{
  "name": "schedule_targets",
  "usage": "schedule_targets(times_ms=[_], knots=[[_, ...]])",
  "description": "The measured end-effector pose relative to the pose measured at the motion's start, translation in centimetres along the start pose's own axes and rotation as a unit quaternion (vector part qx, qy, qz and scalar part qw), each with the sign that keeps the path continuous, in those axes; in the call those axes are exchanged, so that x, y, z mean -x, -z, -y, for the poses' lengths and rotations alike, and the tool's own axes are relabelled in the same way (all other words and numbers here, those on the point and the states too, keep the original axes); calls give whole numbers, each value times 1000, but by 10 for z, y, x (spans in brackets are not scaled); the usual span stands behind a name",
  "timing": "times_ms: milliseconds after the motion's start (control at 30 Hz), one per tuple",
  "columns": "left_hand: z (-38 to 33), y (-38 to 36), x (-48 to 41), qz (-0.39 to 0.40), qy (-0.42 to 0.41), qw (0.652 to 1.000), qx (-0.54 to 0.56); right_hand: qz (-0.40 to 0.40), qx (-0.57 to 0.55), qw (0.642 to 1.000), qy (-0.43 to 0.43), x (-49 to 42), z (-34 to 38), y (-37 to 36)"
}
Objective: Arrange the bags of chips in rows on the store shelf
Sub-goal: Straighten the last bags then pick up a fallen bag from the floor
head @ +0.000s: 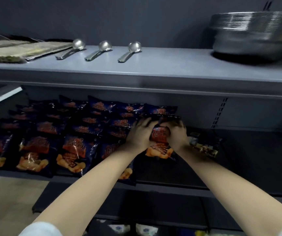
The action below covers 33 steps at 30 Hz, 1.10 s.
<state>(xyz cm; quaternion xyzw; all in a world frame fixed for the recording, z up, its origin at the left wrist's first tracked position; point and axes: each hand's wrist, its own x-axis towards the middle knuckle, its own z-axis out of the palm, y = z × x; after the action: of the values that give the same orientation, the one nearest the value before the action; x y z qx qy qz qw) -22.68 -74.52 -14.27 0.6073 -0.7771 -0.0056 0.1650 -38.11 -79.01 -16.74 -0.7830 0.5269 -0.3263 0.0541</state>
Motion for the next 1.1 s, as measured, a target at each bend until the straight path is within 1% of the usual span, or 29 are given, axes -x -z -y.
schedule_targets(times_ms=[67,167,333,433,567,633,767,833,900,967,1100], knots=[[1,-5,2,33,-14,994,-101,-7,-6,1000,5,3,1,-7],[0,-11,4,41,-7,988,-146,4,-15,1000,-1,3,1,-15],[1,-17,5,21,-20,987,-156,-17,-22,1000,-3,7,-10,-12],[-3,-14,2,12,-31,989,-145,-54,-21,998,-8,13,-25,1],[-25,-8,-10,-36,-82,986,-143,-83,0,994,-68,20,-57,25],[-44,-11,-19,-36,-106,985,-130,-80,18,991,-106,27,-73,39],[-85,-35,-34,-3,-136,986,-92,-25,41,982,-183,50,-99,67],[-102,-51,-36,20,-149,985,-80,12,36,980,-193,65,-112,78],[-115,-69,-38,52,-150,985,-69,79,16,977,-196,76,-123,85],[-123,-86,-43,82,-145,985,-52,143,20,969,-201,87,-130,88],[-134,-106,-54,127,-134,982,-38,177,21,961,-213,97,-138,86]])
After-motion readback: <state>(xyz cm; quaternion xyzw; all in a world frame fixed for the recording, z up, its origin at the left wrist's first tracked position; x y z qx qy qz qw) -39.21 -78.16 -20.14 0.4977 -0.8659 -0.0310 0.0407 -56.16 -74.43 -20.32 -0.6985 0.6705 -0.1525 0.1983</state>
